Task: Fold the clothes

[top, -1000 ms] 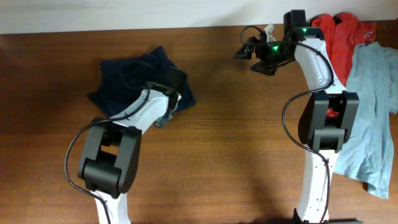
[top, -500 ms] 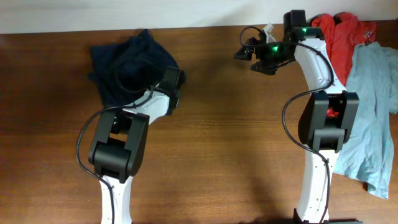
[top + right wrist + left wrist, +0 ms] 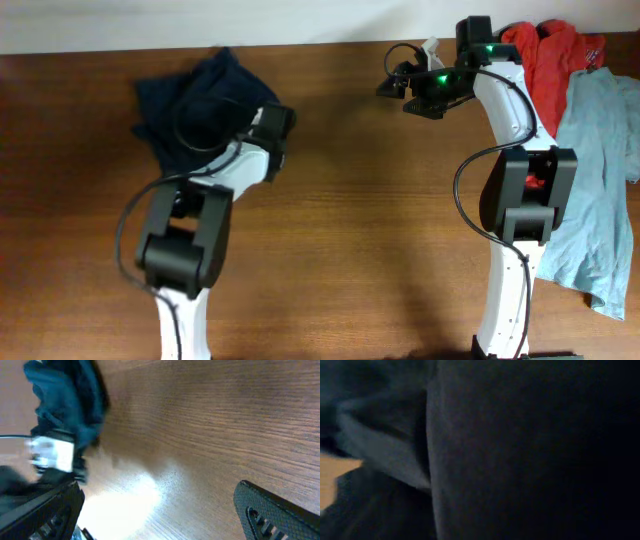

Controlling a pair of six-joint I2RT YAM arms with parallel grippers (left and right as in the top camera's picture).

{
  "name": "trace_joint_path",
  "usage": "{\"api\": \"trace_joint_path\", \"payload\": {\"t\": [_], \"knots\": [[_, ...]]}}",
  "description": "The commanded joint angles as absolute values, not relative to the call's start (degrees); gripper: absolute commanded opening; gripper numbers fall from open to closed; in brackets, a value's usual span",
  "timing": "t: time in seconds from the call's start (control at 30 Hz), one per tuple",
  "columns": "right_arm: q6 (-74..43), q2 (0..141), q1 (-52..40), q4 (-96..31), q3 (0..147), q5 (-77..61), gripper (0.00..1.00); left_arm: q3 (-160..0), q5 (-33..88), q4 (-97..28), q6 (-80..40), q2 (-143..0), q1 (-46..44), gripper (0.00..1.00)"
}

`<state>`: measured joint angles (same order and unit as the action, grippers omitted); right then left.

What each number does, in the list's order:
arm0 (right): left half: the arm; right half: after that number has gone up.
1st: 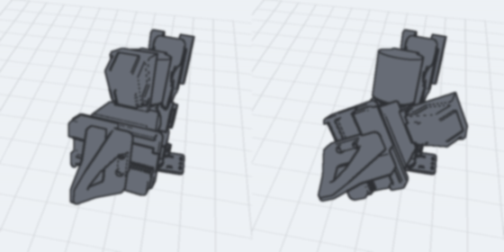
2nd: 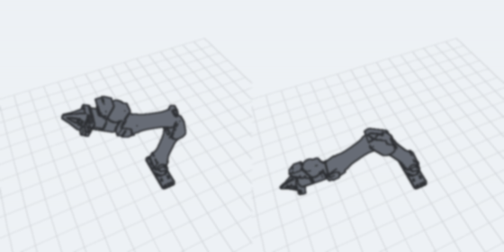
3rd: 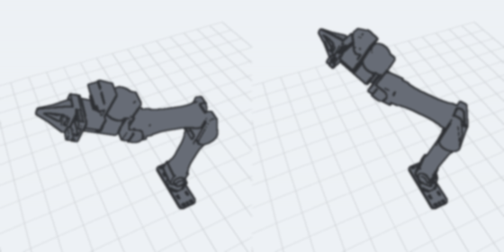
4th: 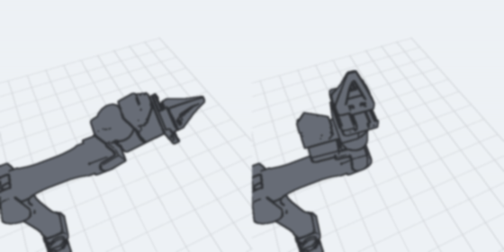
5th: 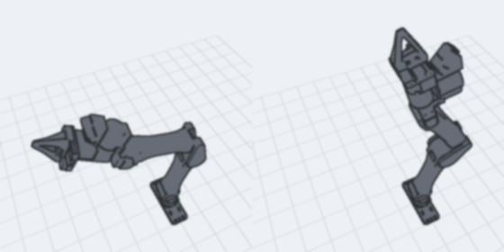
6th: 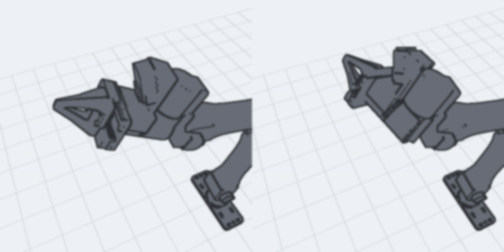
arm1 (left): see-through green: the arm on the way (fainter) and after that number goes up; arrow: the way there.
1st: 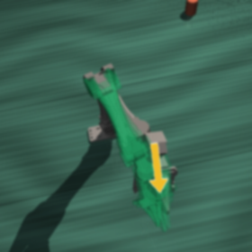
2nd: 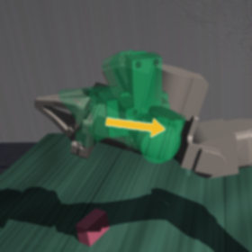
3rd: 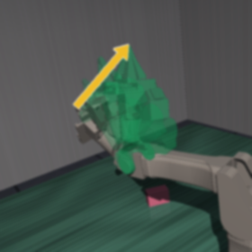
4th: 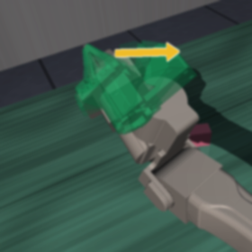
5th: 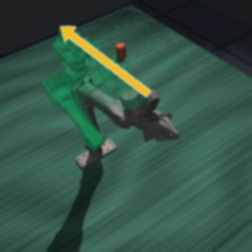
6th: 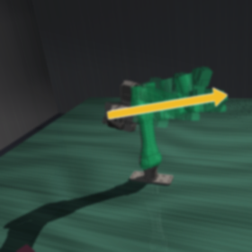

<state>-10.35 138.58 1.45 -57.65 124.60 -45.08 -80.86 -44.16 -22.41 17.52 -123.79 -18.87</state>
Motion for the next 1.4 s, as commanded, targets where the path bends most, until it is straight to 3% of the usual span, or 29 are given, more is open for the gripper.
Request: {"api": "trace_joint_path", "payload": {"t": [0.0,0.3,0.4,0.6,0.87,1.03,1.17,1.37], "knots": [[-9.4,138.0,1.1,-57.7,124.5,-45.8,0.99,-84.8,-36.7,-24.4,6.6,-112.2,-16.4,0.01],[-9.4,138.0,1.1,-58.1,124.5,-45.8,0.99,-85.4,-18.4,-28.5,-10.9,-94.5,-5.2,0.0],[-9.4,138.0,1.1,-58.6,124.5,-45.8,0.99,-85.4,-7.6,-30.8,-22.5,-91.8,3.4,0.01],[-9.4,138.0,1.1,-59.4,124.5,-45.8,0.99,-85.4,10.2,-30.7,-30.5,-91.9,14.0,0.01],[-9.4,138.0,0.6,-60.7,124.5,-45.8,0.99,-85.4,27.9,-30.4,-39.5,-91.9,19.8,0.01],[-9.4,138.0,-0.1,-62.3,124.5,-45.9,0.99,-85.4,40.3,-24.4,-51.8,-91.9,21.1,0.01],[-9.1,138.0,-0.8,-65.0,124.5,-45.9,0.99,-85.4,36.9,-21.1,-61.3,-91.9,22.7,0.01],[-6.3,138.0,-1.8,-68.0,124.5,-46.5,0.99,-85.4,29.6,-24.2,-64.7,-91.9,23.4,0.01]]}}
